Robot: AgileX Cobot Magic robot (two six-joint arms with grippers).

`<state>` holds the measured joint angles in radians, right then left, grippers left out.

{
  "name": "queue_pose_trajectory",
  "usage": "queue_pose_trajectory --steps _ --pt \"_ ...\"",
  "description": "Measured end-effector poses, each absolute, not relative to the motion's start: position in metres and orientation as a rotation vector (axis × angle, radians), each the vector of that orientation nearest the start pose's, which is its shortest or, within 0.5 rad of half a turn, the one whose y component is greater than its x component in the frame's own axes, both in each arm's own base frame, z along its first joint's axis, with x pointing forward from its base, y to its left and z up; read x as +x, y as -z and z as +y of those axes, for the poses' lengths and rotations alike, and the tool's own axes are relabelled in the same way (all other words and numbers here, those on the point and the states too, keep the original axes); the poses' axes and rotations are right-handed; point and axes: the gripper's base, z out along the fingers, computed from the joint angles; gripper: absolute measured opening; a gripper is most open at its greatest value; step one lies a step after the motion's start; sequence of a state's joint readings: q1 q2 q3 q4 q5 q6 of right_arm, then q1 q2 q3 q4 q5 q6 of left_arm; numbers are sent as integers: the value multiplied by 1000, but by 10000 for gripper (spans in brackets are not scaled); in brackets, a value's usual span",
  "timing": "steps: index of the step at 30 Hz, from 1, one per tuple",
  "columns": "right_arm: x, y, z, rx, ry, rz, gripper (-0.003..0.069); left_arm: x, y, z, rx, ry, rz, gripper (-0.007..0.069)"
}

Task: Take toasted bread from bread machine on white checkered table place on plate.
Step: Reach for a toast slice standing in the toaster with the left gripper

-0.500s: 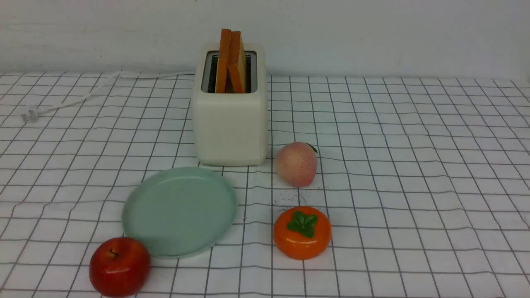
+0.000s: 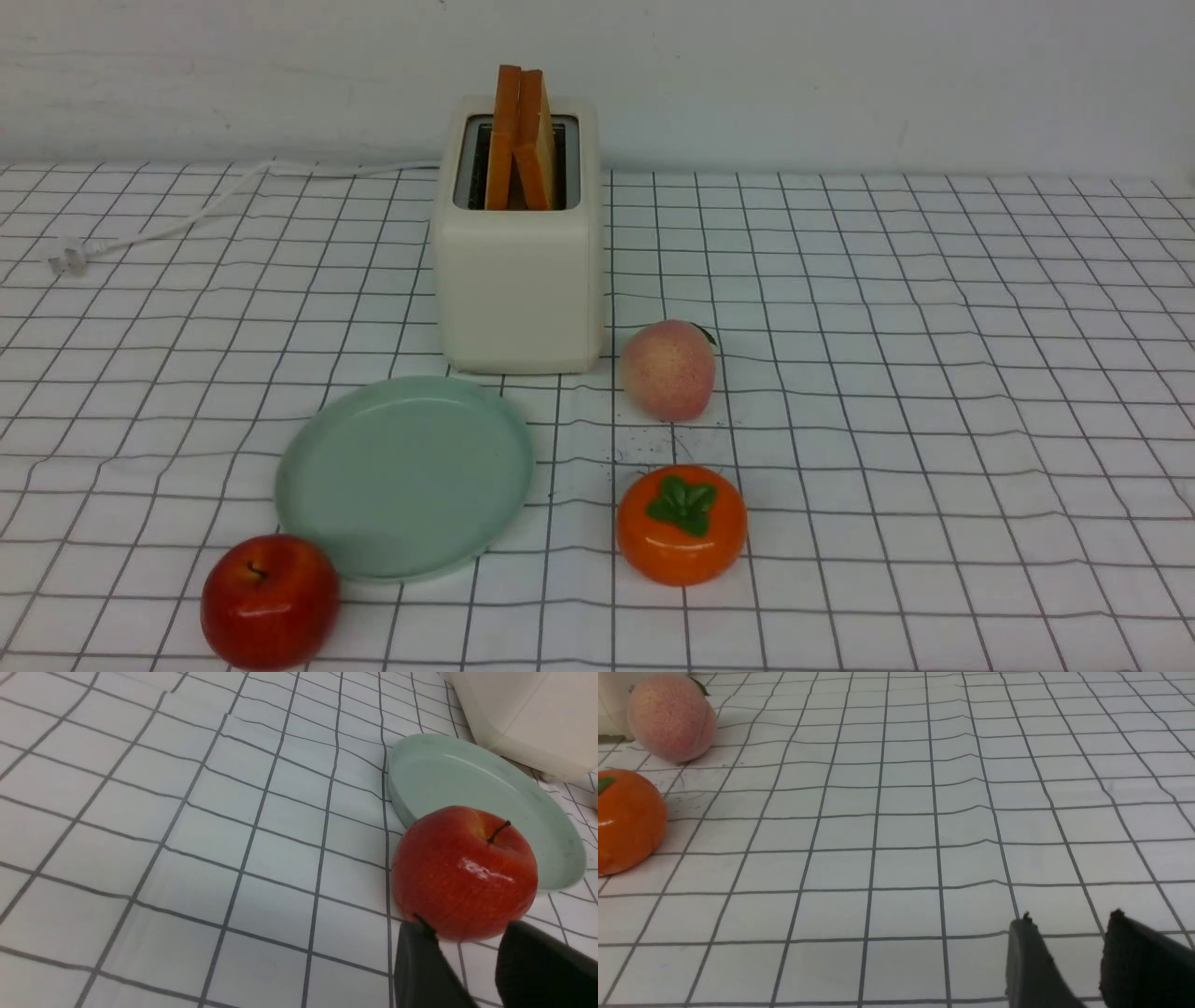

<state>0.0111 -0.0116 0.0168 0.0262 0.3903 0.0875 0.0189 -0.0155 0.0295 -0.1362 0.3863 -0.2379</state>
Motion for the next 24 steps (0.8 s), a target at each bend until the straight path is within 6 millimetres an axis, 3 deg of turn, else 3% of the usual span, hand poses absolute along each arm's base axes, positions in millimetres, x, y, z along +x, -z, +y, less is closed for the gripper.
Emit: queue_pose_trajectory --steps 24 --pt "52 -173 1 88 -94 1878 240 53 -172 -3 -322 282 1838 238"
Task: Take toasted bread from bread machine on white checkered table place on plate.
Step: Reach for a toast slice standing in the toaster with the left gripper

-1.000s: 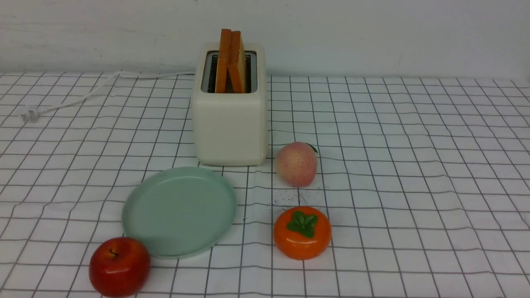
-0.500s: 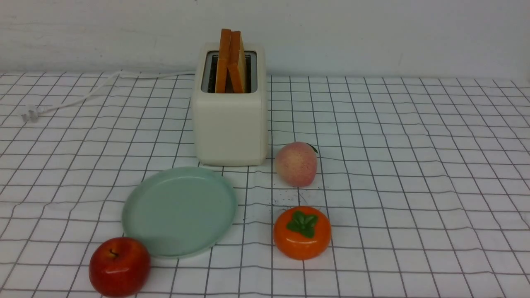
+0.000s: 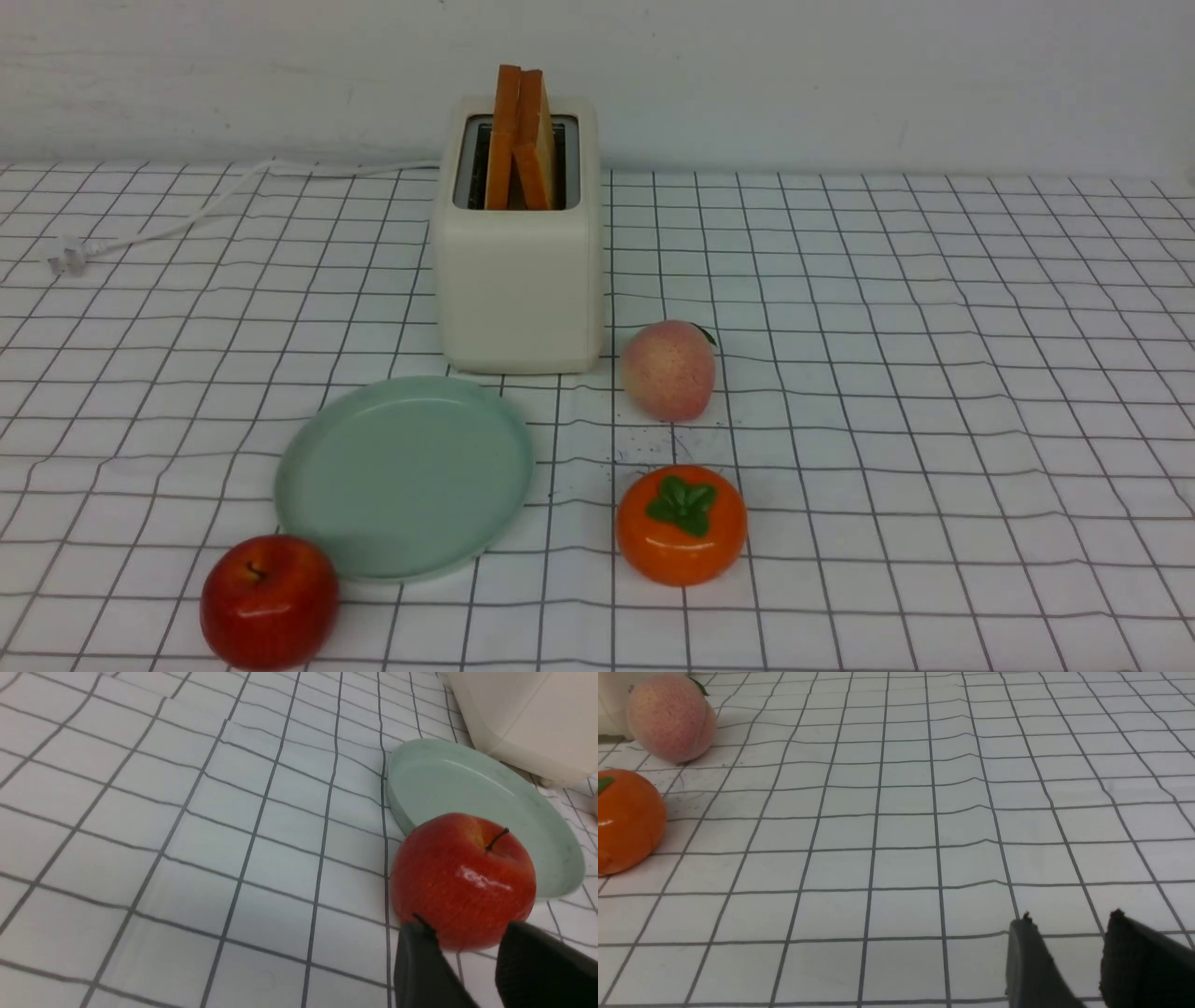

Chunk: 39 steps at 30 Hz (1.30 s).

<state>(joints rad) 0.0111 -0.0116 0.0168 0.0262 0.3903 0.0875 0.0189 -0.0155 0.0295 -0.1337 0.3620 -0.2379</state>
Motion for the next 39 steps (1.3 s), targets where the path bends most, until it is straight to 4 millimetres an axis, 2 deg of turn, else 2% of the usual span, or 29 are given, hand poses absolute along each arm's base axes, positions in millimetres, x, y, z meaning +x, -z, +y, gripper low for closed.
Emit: queue_pose_trajectory --steps 9,13,14,17,20,22,24,25,30,35,37,39 --pt "52 -173 2 82 -98 1878 240 56 -190 -3 -432 440 1620 238" --pt "52 -173 3 67 -109 1879 240 56 -201 0 -565 583 1451 238" --pt "52 -173 3 67 -109 1879 240 56 -205 1 -667 688 1375 238" --pt "52 -173 3 67 -109 1879 240 56 -208 4 -796 817 1284 238" --pt "52 -173 3 67 -109 1879 240 56 -209 5 -825 842 1254 238" --pt "52 -173 3 67 -109 1879 240 56 -209 5 -819 834 1258 234" --pt "52 -174 3 77 -122 1864 240 54 -218 1 -750 814 1309 188" --pt "52 -174 3 82 -130 1863 240 54 -220 1 -743 811 1305 188" --pt "56 -189 7 366 -458 1656 240 47 -271 -7 -528 715 1376 -13" --pt "56 -204 2 533 -626 1446 238 65 -292 -14 -429 637 1572 -13" --pt "56 -208 4 537 -651 1456 221 74 -299 -16 -394 619 1648 -13" --pt "53 -220 8 503 -664 1505 190 84 -305 -18 -354 596 1719 -13"
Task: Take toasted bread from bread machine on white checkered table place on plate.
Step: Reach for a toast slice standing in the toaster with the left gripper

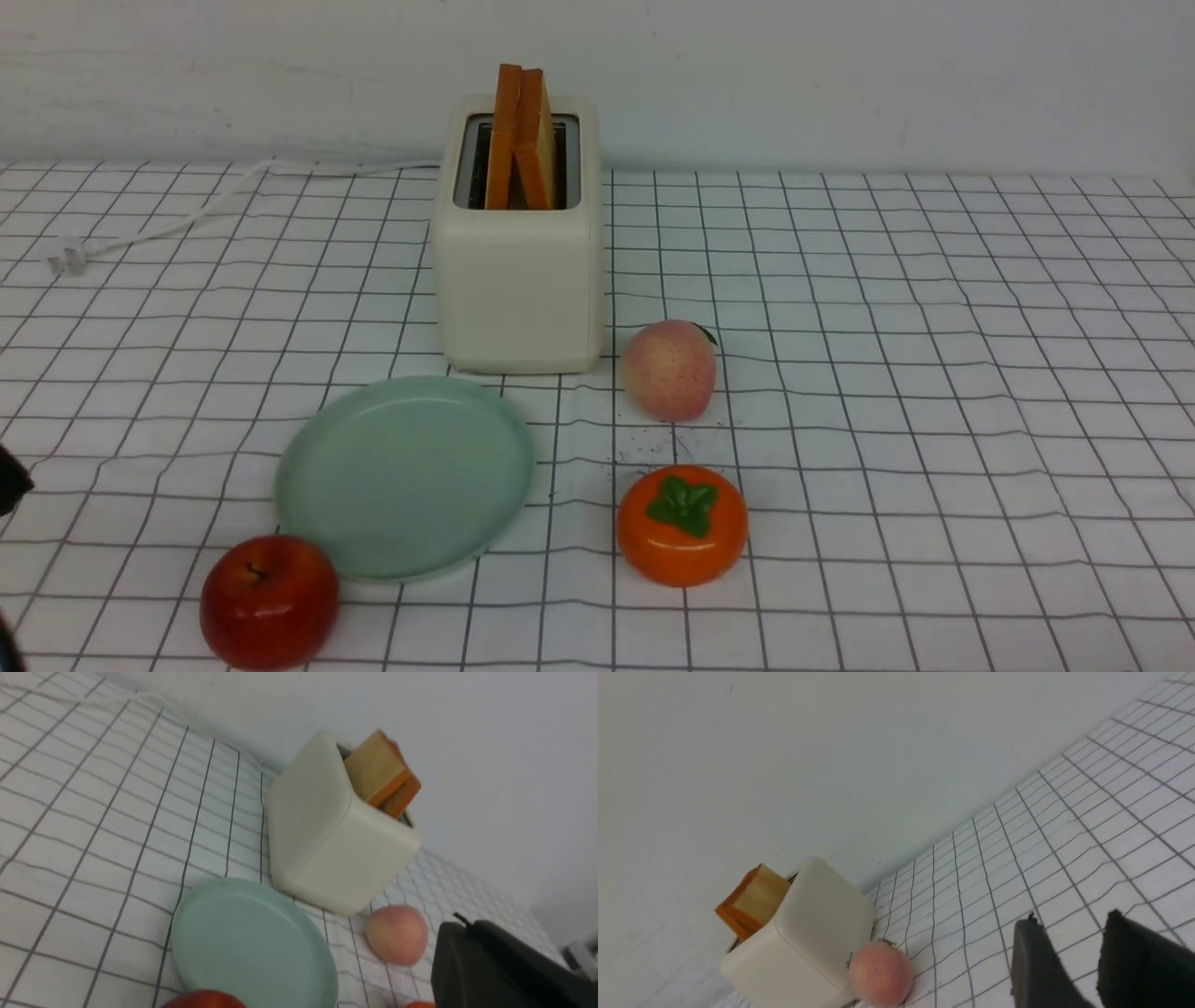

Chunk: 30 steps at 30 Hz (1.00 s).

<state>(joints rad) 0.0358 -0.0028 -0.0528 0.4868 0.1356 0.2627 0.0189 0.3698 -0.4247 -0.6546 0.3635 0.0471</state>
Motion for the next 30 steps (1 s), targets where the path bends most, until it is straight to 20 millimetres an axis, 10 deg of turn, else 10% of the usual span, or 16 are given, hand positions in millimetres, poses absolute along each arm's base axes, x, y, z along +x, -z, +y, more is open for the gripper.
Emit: queue_pose_trajectory --steps 16,25,30 --pt "72 -346 37 -228 -450 2055 39 145 -347 -42 -16 629 1921 -13" --pt "86 -361 39 -257 -464 2098 42 186 -365 -84 219 705 1996 -13" --pt "86 -362 40 -263 -470 2108 49 251 -369 -109 224 633 2093 -13"
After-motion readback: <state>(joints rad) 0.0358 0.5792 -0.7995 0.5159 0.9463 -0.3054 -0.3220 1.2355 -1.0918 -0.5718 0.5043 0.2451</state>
